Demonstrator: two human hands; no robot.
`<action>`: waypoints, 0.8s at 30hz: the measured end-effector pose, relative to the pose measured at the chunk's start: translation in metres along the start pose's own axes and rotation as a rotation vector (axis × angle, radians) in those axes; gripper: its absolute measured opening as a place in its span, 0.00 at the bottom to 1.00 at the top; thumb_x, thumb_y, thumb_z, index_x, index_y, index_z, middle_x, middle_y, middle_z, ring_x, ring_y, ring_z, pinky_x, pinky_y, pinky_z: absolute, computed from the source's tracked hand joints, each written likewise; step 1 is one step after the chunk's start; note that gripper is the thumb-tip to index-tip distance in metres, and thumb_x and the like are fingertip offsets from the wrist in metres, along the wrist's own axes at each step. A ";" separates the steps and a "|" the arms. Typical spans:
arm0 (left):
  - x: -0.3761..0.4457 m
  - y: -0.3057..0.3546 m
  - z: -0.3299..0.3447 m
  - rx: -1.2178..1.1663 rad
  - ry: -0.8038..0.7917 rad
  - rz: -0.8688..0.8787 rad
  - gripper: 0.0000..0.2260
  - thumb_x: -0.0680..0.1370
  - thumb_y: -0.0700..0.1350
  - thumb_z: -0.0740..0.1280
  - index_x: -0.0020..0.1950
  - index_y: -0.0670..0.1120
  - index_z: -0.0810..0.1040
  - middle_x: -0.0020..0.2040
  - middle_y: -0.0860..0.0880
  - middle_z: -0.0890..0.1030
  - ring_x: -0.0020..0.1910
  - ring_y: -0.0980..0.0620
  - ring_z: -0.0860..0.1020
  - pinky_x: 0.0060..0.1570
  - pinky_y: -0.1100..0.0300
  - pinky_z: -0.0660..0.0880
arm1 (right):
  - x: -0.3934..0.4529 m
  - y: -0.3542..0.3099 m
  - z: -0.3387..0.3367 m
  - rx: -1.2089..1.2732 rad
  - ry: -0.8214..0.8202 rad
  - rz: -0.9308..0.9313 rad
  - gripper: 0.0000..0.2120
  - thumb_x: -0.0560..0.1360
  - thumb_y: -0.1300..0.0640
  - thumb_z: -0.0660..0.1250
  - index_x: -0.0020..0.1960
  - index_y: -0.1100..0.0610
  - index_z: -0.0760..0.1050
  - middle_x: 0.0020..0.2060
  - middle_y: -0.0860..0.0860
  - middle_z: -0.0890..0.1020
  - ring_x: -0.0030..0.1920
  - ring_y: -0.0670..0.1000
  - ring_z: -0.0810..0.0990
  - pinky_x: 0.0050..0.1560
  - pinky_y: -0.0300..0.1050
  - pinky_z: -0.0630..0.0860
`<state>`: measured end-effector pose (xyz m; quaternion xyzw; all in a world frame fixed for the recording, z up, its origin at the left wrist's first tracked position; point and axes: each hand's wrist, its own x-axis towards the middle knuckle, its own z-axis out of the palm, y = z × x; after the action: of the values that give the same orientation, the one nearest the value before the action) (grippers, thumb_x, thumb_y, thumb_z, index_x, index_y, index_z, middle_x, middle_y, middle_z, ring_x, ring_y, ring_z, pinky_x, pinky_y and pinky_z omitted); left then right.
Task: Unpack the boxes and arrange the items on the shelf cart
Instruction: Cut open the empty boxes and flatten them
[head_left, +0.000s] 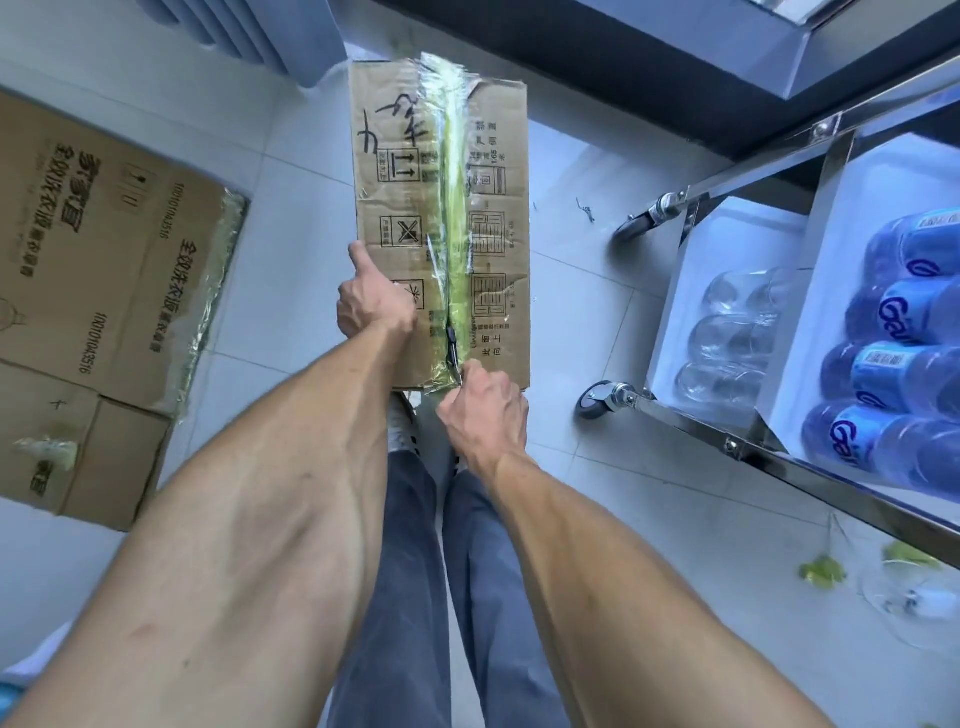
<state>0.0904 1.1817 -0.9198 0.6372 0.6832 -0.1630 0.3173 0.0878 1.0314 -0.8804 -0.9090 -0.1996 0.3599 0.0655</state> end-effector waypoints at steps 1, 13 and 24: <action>-0.003 0.001 0.001 -0.014 -0.025 -0.006 0.27 0.78 0.48 0.64 0.75 0.51 0.57 0.56 0.40 0.78 0.49 0.43 0.75 0.45 0.54 0.65 | -0.004 0.003 0.002 -0.007 0.007 -0.003 0.06 0.71 0.61 0.58 0.44 0.58 0.73 0.31 0.54 0.73 0.35 0.60 0.73 0.40 0.49 0.74; -0.007 -0.018 0.038 0.224 -0.094 0.038 0.58 0.69 0.65 0.73 0.79 0.47 0.32 0.61 0.36 0.71 0.43 0.44 0.75 0.39 0.58 0.65 | 0.003 0.008 0.019 -0.024 -0.201 0.119 0.05 0.75 0.58 0.65 0.41 0.57 0.74 0.37 0.54 0.77 0.39 0.55 0.73 0.41 0.43 0.67; -0.013 -0.055 0.040 0.218 -0.109 -0.002 0.60 0.67 0.62 0.77 0.80 0.47 0.35 0.63 0.34 0.72 0.58 0.39 0.76 0.54 0.50 0.70 | -0.011 0.024 0.018 0.071 -0.358 0.116 0.13 0.69 0.58 0.61 0.51 0.56 0.80 0.45 0.56 0.82 0.44 0.57 0.76 0.47 0.45 0.72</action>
<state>0.0460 1.1393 -0.9512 0.6575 0.6438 -0.2711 0.2825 0.0755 1.0047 -0.8930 -0.8374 -0.1426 0.5261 0.0400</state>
